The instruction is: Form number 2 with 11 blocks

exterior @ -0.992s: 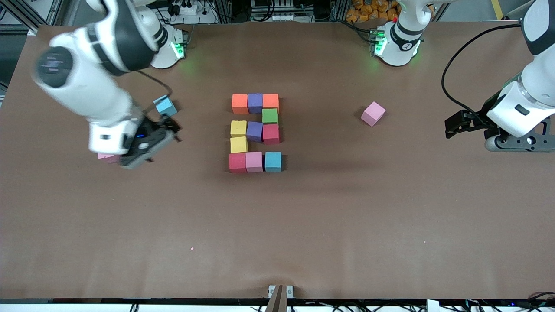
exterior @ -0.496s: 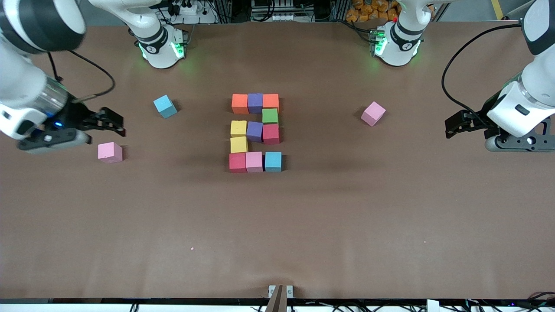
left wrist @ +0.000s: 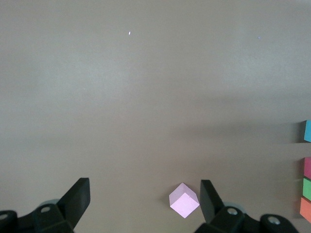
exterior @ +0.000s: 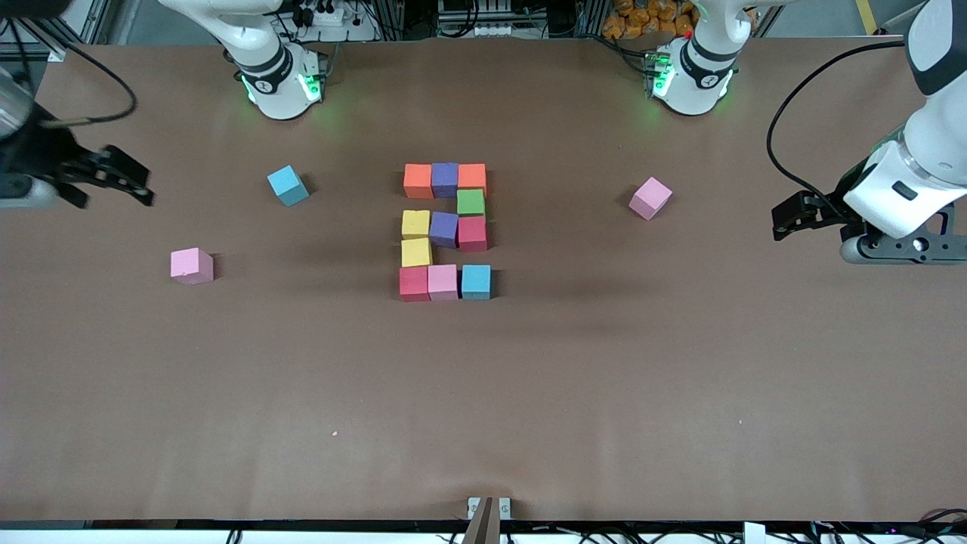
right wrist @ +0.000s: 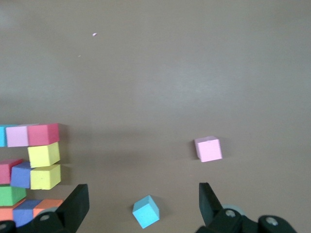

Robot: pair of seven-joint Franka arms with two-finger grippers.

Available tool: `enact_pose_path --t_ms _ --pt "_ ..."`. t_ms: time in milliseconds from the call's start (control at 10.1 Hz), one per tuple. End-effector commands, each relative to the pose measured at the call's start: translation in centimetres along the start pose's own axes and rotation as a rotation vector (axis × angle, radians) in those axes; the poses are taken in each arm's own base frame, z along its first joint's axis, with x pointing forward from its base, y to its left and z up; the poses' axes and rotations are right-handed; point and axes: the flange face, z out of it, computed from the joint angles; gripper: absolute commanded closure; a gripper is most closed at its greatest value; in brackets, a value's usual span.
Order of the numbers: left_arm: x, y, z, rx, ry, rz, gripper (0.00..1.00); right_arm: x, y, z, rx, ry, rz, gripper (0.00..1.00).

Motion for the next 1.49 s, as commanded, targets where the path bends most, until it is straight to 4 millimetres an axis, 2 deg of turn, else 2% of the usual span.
enact_pose_path --t_ms 0,99,298,496,893,1091,1389 --pt "0.0 -0.1 -0.4 -0.016 0.005 -0.001 0.00 0.3 1.7 -0.6 -0.051 0.011 0.005 0.00" --pt "0.0 -0.2 -0.5 -0.018 0.007 -0.002 0.00 0.6 3.9 -0.8 -0.037 0.026 0.012 0.00" --pt "0.0 -0.2 -0.4 -0.018 0.005 0.001 0.00 0.8 5.4 -0.7 -0.033 0.035 0.016 0.00" --pt "0.0 -0.4 -0.4 -0.014 0.006 0.000 0.00 1.2 5.8 0.3 -0.001 0.020 0.037 0.00" --pt "0.0 -0.6 -0.5 -0.014 0.007 -0.002 0.00 1.3 5.2 0.2 0.027 0.021 0.038 0.00" --pt "0.0 -0.6 -0.4 -0.014 0.006 0.000 0.00 1.4 4.1 0.1 0.028 0.021 0.009 0.00" --pt "0.0 -0.6 -0.4 -0.014 0.006 0.003 0.00 1.3 4.6 0.1 0.028 0.018 0.016 0.00"
